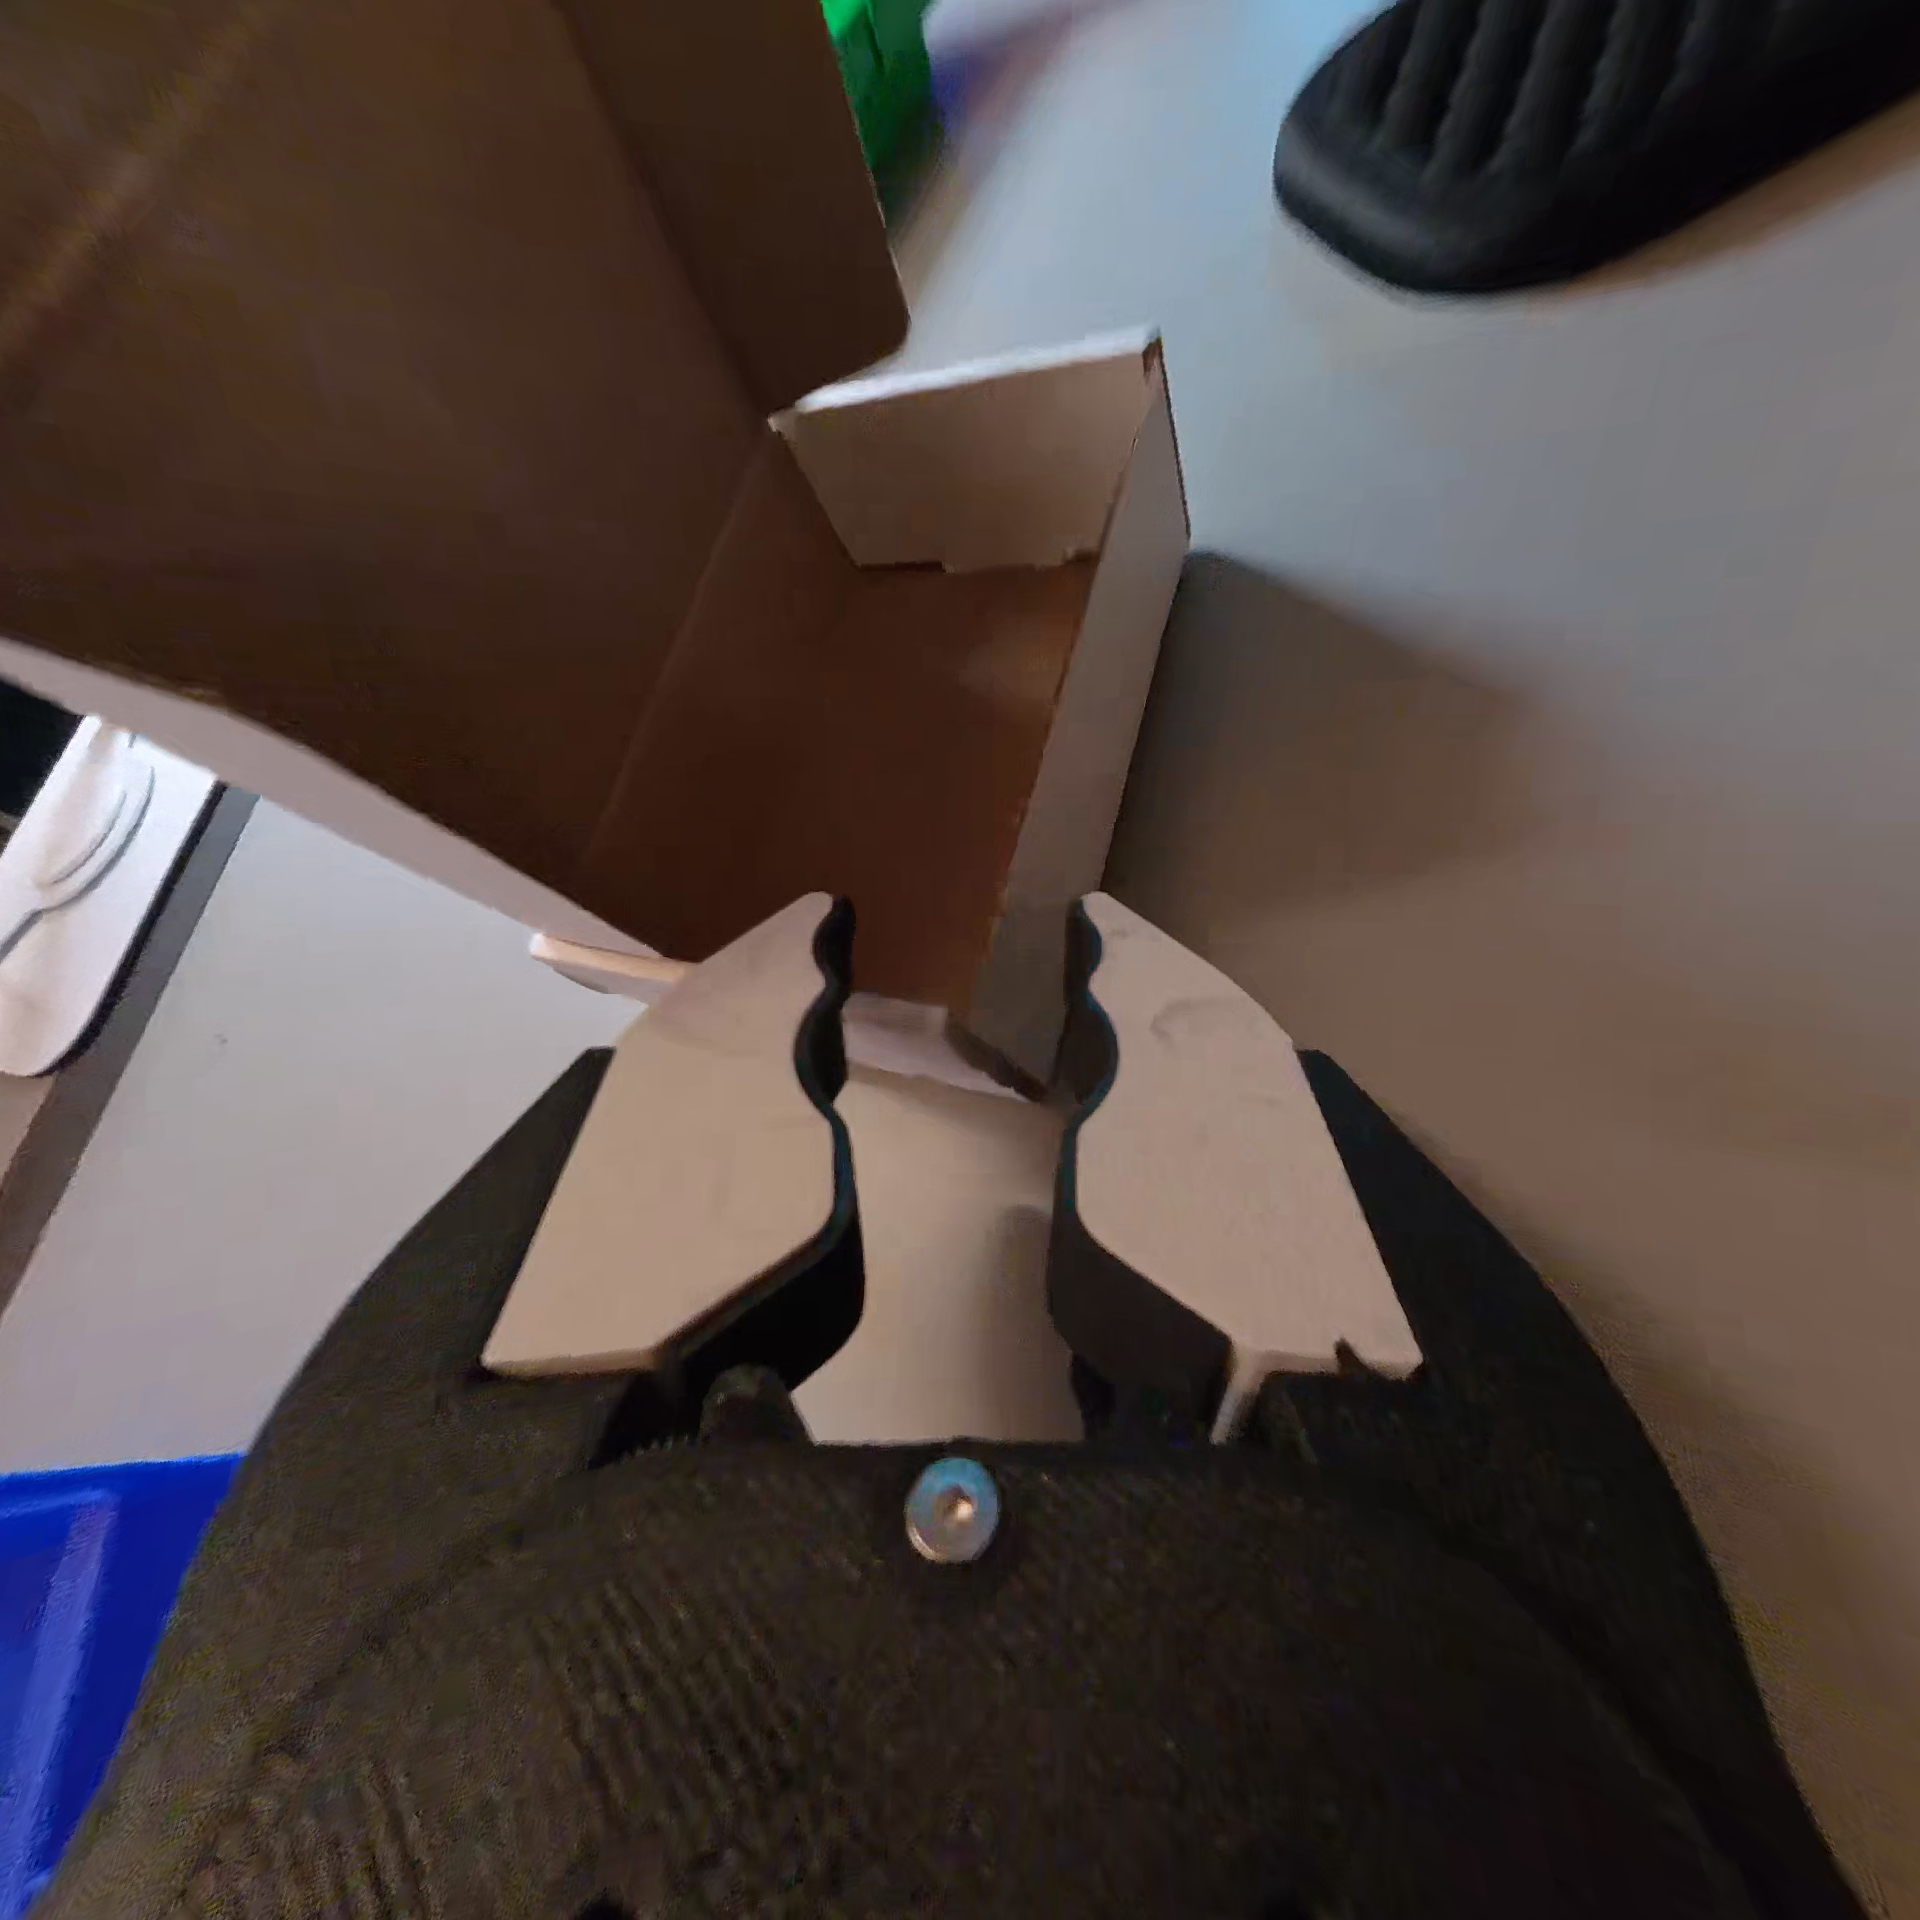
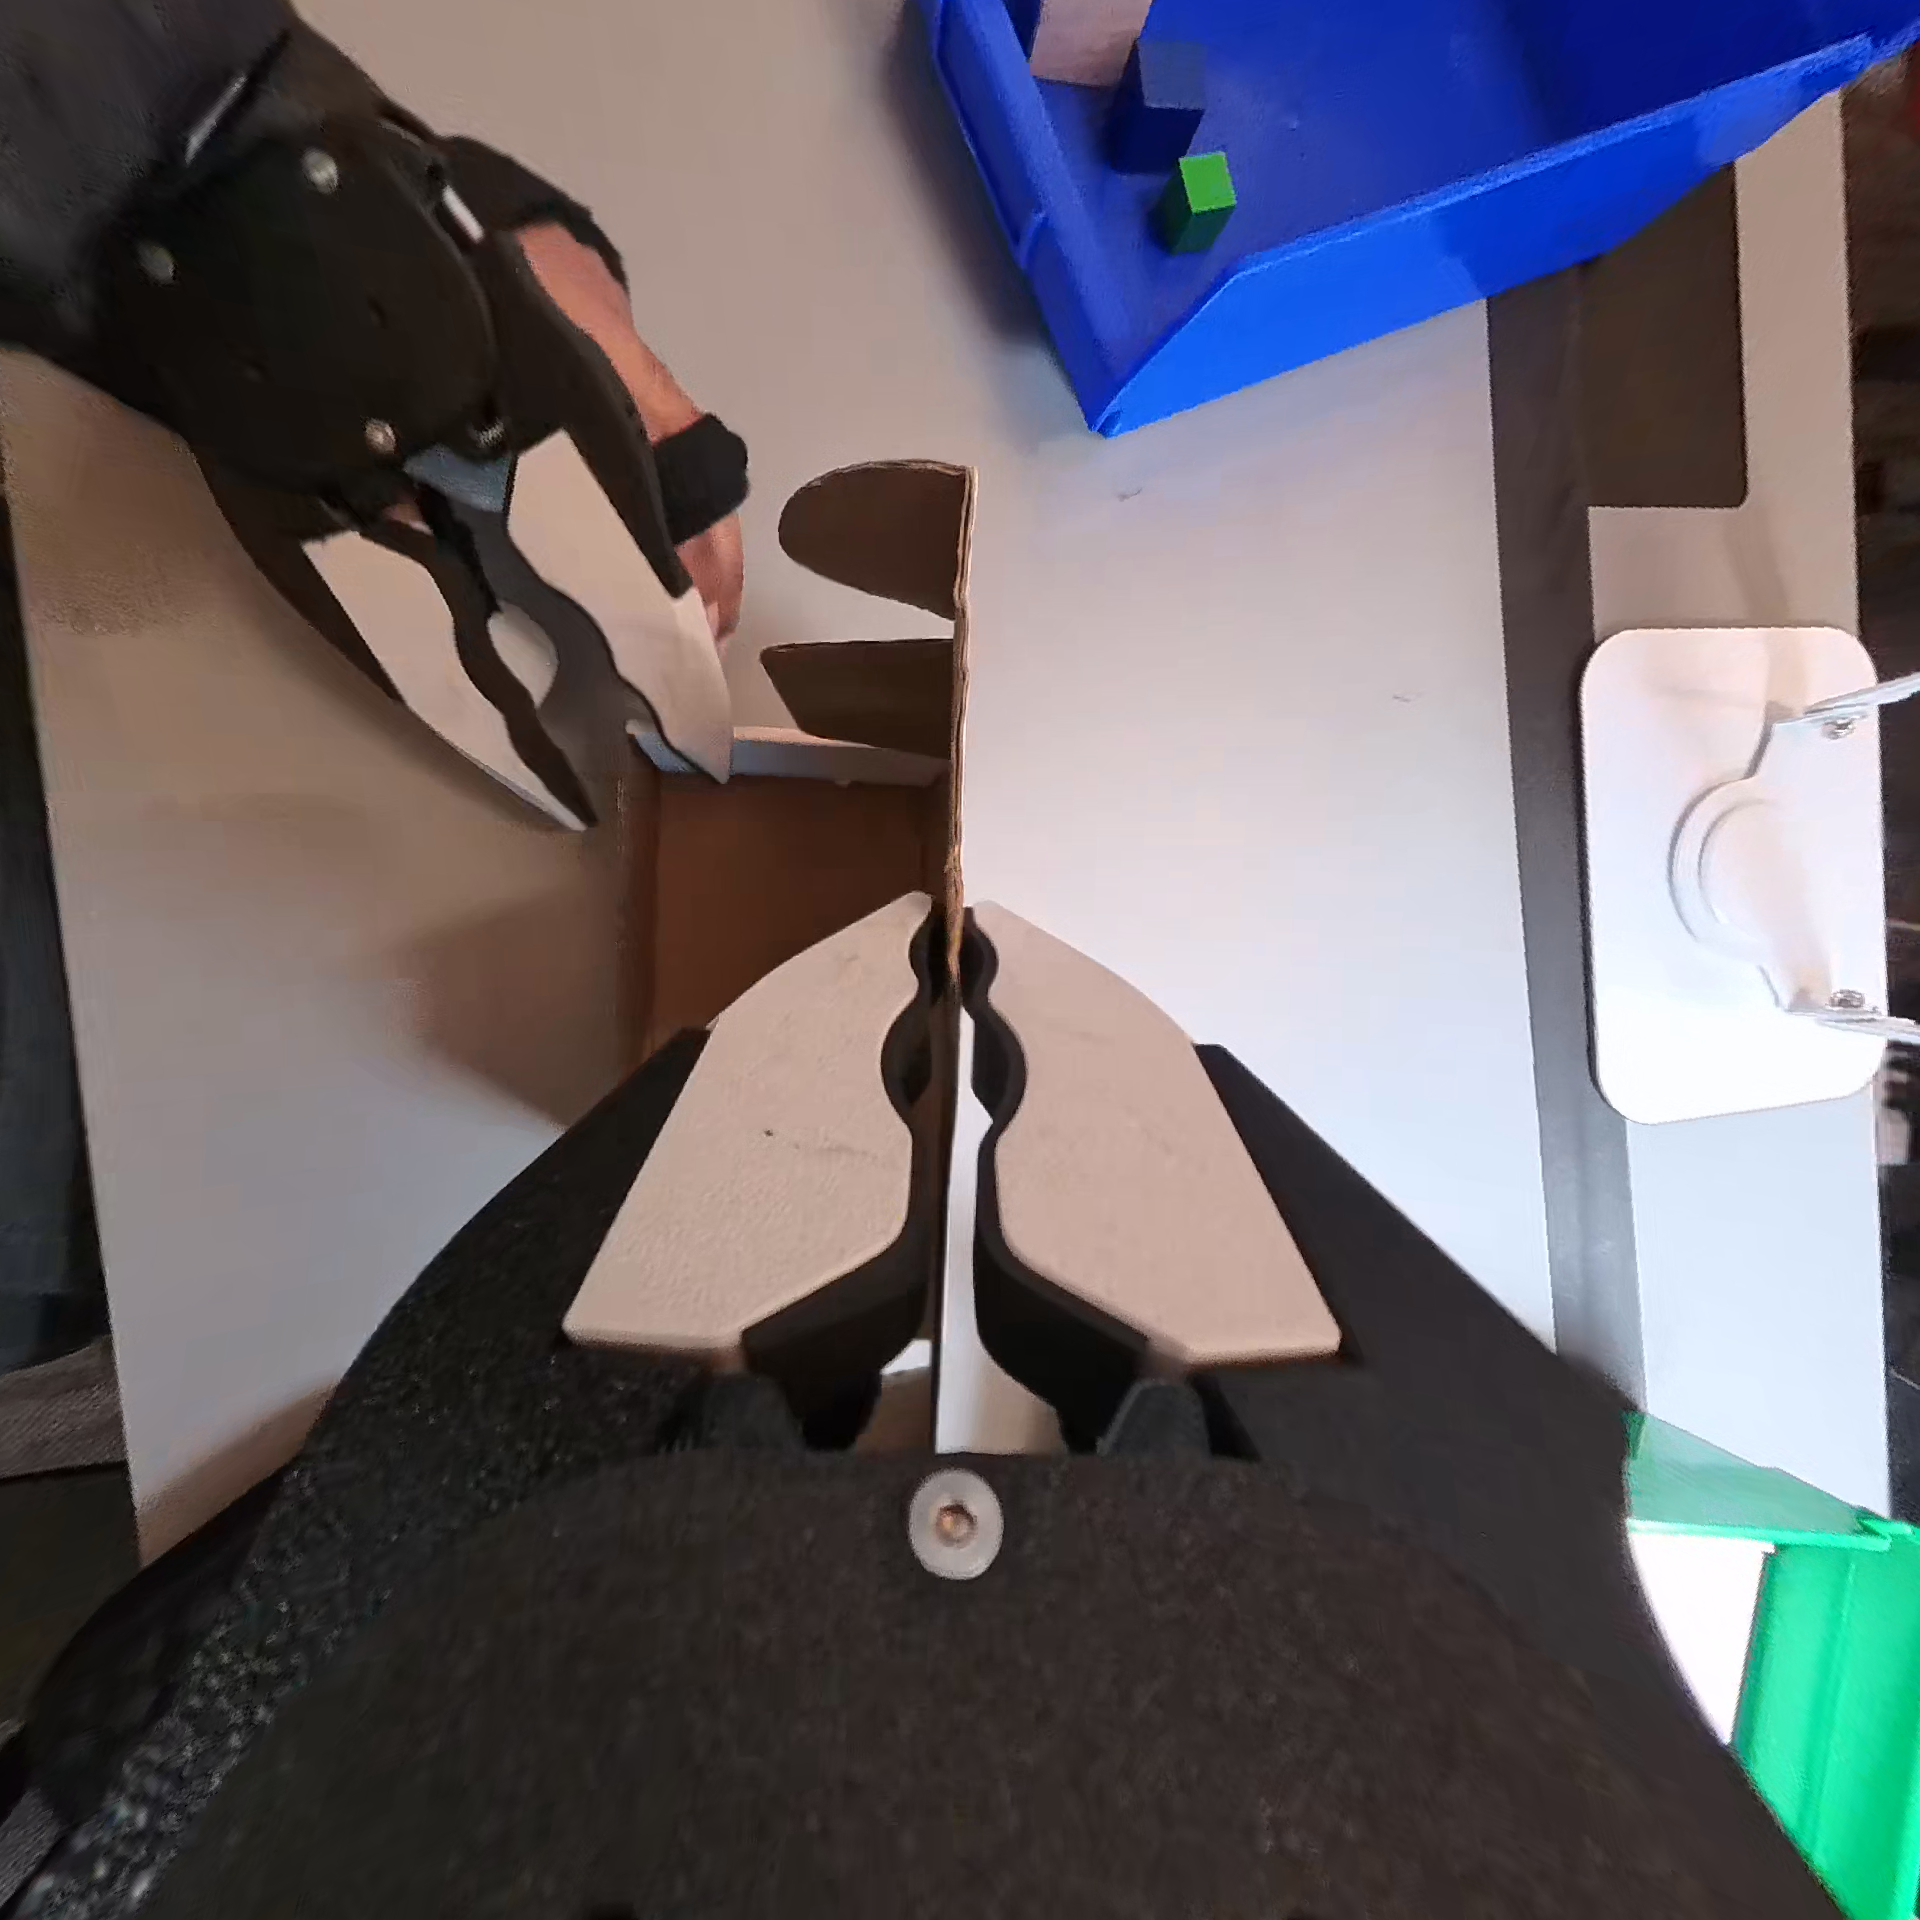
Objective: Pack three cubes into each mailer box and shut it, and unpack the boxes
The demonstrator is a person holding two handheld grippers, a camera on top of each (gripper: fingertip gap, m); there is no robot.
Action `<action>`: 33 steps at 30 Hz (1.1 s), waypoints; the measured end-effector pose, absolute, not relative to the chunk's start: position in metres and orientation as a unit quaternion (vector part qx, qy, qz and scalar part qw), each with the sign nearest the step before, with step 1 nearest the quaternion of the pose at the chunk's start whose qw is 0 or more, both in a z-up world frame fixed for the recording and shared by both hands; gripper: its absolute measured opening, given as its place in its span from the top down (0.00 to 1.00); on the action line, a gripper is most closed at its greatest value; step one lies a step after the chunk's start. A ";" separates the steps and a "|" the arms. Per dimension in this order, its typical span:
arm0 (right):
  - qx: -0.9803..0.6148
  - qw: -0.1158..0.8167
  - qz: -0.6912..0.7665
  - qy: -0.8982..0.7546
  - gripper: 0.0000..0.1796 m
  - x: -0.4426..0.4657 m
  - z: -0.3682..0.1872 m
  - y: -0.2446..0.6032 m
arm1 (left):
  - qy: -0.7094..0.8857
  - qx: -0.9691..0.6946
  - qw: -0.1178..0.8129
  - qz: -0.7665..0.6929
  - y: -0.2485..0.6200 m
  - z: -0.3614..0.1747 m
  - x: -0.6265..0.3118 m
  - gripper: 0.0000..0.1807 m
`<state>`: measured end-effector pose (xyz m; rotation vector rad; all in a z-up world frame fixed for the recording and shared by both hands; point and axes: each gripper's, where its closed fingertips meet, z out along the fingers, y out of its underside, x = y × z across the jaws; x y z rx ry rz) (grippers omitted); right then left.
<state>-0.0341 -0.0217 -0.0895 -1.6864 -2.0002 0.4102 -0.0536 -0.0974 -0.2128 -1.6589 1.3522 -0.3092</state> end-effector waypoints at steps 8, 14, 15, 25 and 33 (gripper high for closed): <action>-0.613 0.247 0.038 -0.750 0.99 -0.036 -0.104 0.050 | 0.592 -0.675 0.431 -0.091 -0.103 -0.228 -0.050 0.95; -0.640 0.183 -0.019 -0.746 0.97 -0.039 -0.179 0.100 | 0.585 -0.678 0.435 -0.093 -0.104 -0.227 -0.049 0.94; -0.643 0.171 -0.022 -0.746 0.97 -0.039 -0.191 0.103 | 0.584 -0.678 0.436 -0.096 -0.105 -0.227 -0.049 0.94; -0.662 0.199 -0.014 -0.723 0.81 -0.047 -0.206 0.115 | 0.563 -0.684 0.446 -0.129 -0.107 -0.225 -0.044 0.95; -0.649 0.461 0.237 -0.557 0.73 -0.050 -0.040 0.083 | 0.528 -0.684 0.465 -0.193 -0.110 -0.207 -0.042 0.91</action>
